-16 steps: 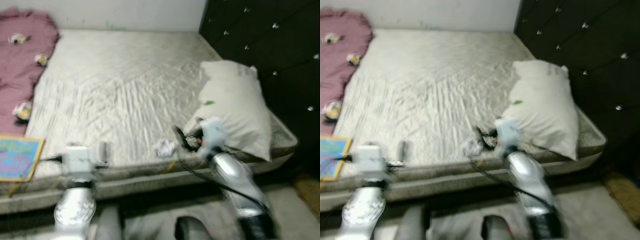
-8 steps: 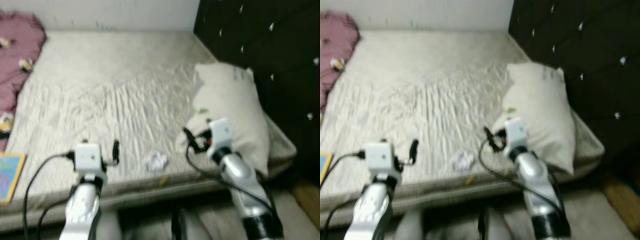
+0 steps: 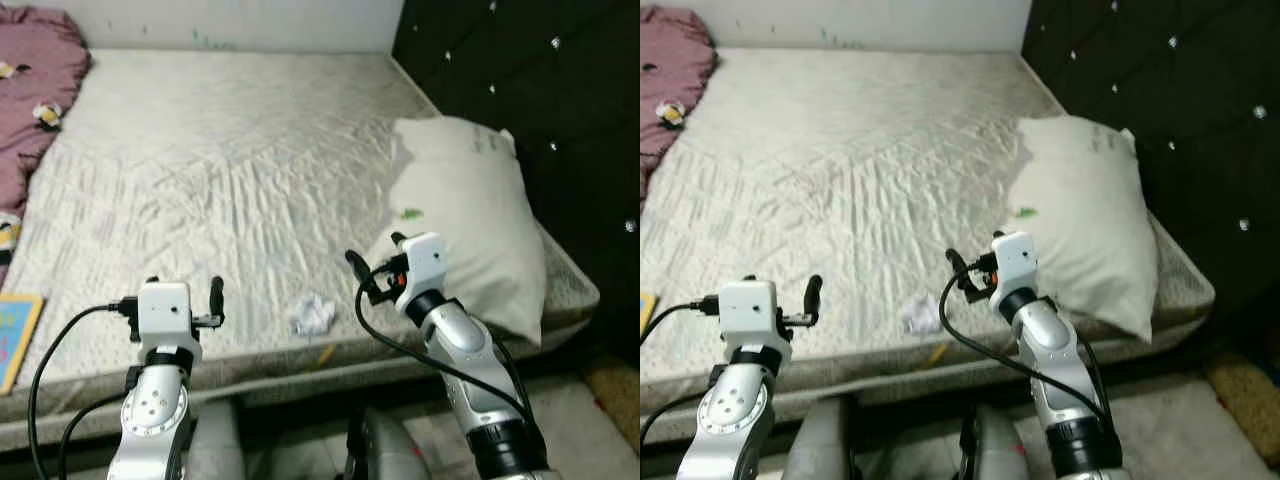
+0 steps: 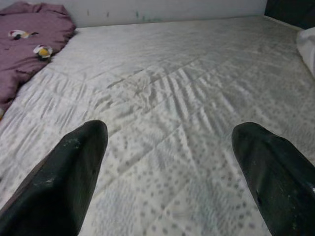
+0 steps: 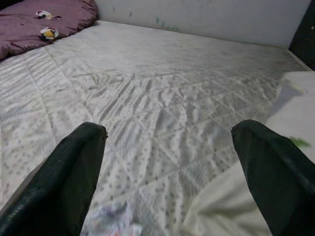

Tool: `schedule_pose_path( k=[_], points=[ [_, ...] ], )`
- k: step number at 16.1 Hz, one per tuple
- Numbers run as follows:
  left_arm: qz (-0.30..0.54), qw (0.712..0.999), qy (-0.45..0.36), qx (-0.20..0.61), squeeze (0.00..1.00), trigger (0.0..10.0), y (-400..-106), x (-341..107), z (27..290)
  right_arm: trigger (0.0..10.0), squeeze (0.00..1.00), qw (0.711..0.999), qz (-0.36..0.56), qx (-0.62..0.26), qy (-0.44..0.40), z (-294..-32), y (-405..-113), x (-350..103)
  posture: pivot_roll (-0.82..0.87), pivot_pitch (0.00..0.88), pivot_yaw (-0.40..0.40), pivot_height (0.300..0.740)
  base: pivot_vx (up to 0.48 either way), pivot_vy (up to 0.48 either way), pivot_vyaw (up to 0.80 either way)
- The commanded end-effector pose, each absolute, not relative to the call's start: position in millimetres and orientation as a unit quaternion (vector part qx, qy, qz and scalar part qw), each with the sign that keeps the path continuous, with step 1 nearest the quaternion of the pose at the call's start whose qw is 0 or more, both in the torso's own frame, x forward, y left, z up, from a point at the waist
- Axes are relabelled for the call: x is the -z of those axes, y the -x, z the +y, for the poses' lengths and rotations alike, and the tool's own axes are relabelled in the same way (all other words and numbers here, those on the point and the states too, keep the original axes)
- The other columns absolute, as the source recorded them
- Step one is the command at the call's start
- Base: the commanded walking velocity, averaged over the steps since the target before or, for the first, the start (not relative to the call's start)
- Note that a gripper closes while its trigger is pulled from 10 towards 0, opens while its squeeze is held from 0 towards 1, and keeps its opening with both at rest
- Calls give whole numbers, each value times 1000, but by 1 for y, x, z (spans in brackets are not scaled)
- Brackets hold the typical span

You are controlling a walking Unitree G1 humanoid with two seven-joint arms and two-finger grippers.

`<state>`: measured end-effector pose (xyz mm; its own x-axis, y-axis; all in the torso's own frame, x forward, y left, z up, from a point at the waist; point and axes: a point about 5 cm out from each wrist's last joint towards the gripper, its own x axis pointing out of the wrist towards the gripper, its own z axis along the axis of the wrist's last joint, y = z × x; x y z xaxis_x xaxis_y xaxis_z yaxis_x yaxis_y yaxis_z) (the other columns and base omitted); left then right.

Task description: Clean up the room

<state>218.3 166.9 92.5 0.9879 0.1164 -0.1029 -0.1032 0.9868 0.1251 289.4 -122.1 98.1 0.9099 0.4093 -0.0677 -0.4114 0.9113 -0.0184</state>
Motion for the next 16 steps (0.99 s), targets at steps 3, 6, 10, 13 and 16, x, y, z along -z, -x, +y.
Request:
schedule_pose_path(
  k=[3,6,10,13,16],
  points=[
    [72,992,-71,-78,0,10000,-216,-89,172,10000,0,978,33,-207,16,-124,-289,-96,52,0,-92,536,0,0,0],
    [79,988,-80,-106,0,10000,-215,-87,179,10000,0,975,40,-218,26,-122,-290,-95,55,0,-93,536,0,0,0],
    [83,987,-82,-108,0,10000,-214,-88,179,10000,0,971,35,-236,36,-118,-292,-96,68,0,-95,536,0,0,550],
    [85,988,-77,-101,0,10000,-210,-89,179,10000,0,968,38,-244,39,-115,-294,-94,72,7,-96,536,0,0,252],
    [80,990,-69,-91,0,10000,-209,-90,178,10000,0,968,38,-246,41,-114,-294,-94,73,5,-97,536,91,0,0]
  ],
)
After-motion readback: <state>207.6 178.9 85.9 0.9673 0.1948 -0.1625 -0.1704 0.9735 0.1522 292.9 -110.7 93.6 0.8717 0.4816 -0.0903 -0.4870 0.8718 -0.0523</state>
